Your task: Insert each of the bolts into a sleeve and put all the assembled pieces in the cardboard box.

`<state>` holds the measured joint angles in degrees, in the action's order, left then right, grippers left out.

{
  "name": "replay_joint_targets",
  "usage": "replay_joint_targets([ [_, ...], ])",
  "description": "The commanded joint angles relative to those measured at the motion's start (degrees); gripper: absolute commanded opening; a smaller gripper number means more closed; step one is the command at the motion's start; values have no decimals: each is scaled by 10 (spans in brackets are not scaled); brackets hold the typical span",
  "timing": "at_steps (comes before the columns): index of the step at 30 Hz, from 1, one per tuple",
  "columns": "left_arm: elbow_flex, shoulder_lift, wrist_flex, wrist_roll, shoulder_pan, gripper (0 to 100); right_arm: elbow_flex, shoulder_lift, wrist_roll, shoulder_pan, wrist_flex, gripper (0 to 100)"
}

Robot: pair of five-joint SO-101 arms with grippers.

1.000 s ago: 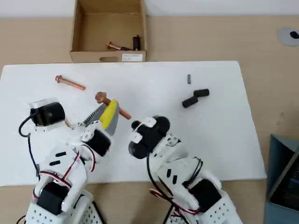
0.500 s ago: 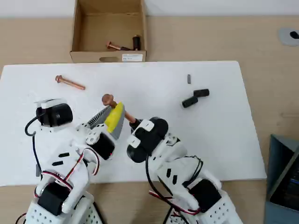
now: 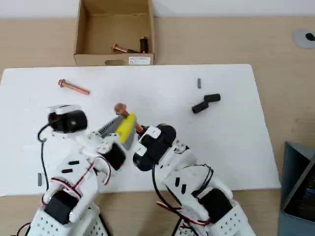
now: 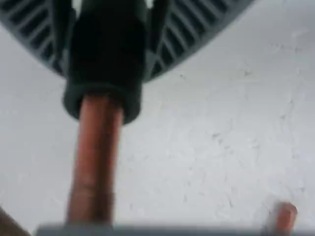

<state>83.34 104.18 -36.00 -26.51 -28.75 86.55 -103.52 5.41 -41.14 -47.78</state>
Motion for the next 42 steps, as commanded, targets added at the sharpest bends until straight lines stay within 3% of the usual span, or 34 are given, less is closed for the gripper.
replay_joint_targets([
  [1, 13, 3, 7, 4, -37, 2, -17, -64, 4, -5, 19, 9],
  [4, 32, 3, 7, 14, -52, 2, -24, -64, 4, -5, 19, 9],
  [12, 81, 2, 7, 124, -53, 7, -25, -64, 4, -5, 19, 9],
  [20, 76, 2, -18, 122, -11, 209, -22, -64, 4, -5, 19, 9],
  [34, -54, 2, -139, 89, 27, 214, -9, -64, 4, -5, 19, 9],
  [42, -130, 2, -150, 86, 28, 209, -11, -64, 4, -5, 19, 9],
])
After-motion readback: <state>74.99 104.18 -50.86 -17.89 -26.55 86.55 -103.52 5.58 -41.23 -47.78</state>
